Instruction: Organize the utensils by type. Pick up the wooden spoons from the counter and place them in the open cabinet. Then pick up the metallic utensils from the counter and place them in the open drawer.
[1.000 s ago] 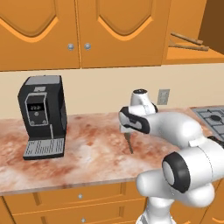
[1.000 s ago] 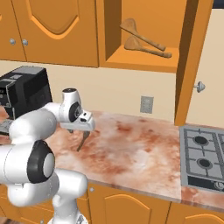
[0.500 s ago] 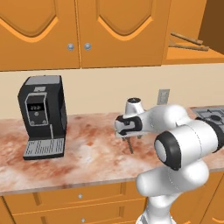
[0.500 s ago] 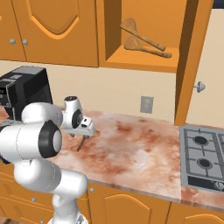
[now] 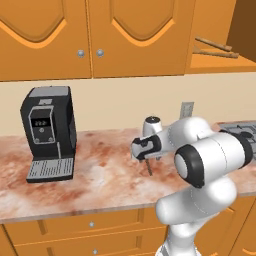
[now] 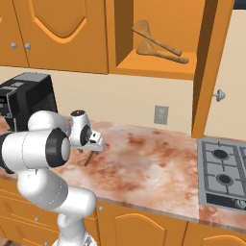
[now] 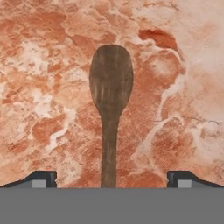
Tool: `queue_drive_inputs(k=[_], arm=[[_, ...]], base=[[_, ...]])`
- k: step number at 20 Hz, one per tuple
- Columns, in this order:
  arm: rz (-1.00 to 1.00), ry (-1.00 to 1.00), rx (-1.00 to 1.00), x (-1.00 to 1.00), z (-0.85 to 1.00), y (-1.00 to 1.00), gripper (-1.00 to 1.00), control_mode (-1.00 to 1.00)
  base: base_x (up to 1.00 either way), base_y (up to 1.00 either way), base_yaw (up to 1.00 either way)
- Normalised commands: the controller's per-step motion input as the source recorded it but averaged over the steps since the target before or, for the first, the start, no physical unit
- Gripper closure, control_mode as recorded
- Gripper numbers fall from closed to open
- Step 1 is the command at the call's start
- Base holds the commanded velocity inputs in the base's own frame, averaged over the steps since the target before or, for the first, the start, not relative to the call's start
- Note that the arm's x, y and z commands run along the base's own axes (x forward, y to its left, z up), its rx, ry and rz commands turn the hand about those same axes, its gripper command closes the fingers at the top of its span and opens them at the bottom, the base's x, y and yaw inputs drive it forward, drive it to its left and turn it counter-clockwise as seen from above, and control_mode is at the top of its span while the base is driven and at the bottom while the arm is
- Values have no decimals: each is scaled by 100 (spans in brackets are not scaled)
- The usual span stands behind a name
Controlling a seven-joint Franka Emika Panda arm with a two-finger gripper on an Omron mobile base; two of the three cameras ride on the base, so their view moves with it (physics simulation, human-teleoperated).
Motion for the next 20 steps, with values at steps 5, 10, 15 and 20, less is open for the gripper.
queue_drive_inputs(k=[5,10,15,20], arm=[[0,-2,0,5,-32,0,-100,-100],[0,0,0,4,-28,0,-100,-100],[0,0,0,7,-29,-1,-100,-100],[0,0,0,8,-35,0,-100,-100]], base=[[0,0,0],[0,0,0],[0,0,0],[0,0,0]])
